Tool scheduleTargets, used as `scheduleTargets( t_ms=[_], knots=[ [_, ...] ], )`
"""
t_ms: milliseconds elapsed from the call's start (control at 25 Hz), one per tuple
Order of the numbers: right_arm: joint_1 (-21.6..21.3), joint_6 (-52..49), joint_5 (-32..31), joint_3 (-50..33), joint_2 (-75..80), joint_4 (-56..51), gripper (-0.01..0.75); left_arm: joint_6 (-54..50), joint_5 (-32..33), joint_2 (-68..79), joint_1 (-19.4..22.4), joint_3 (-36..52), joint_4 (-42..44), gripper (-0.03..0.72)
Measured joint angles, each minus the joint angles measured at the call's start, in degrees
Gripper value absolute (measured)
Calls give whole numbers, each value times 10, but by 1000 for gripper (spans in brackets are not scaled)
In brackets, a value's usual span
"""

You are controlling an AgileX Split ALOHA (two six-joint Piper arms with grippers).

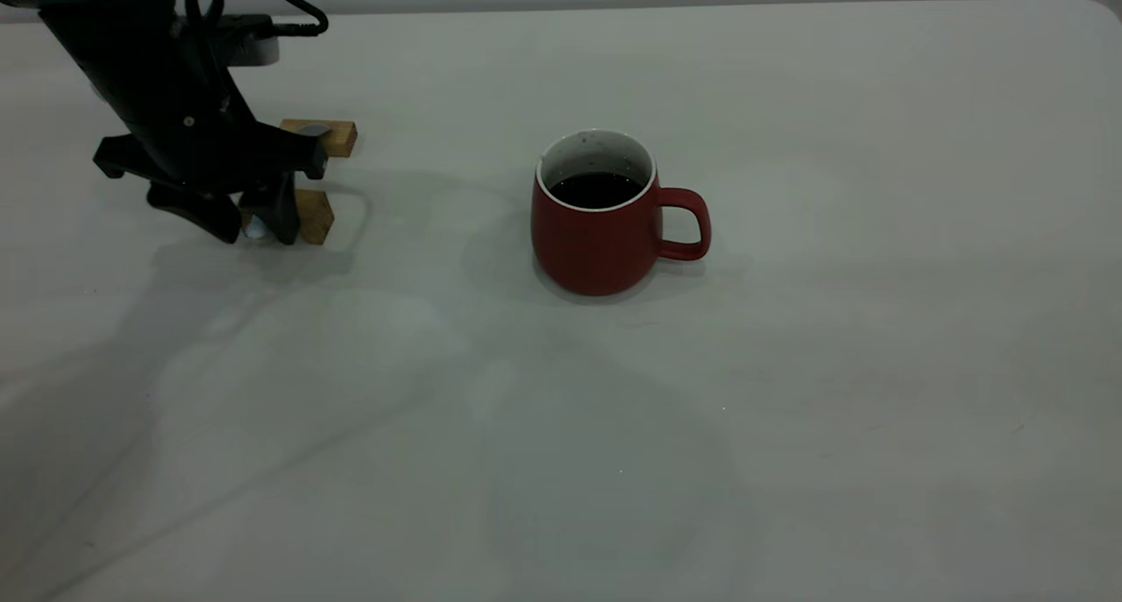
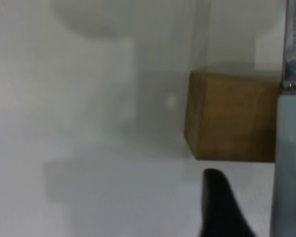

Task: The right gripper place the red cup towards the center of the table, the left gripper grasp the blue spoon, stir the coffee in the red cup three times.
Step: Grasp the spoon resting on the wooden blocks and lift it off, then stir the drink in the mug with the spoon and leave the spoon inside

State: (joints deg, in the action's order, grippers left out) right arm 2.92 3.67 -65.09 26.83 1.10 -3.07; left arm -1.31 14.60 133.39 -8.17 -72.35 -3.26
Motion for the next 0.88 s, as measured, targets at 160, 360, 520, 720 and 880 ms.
scheduleTargets(
  t_ms=[160, 360, 520, 720, 880],
  knots=[
    [0, 0, 0, 0, 0, 0, 582, 3, -5, 0, 0, 0, -2, 186],
    [0, 0, 0, 0, 0, 0, 582, -5, 13, -1, 0, -9, -4, 168],
    [0, 0, 0, 0, 0, 0, 582, -59, 139, -38, 0, -63, -46, 168],
    [0, 0, 0, 0, 0, 0, 582, -234, 336, -98, 0, -140, -206, 168],
    [0, 0, 0, 0, 0, 0, 582, -420, 475, -104, 0, -162, -361, 168]
  ],
)
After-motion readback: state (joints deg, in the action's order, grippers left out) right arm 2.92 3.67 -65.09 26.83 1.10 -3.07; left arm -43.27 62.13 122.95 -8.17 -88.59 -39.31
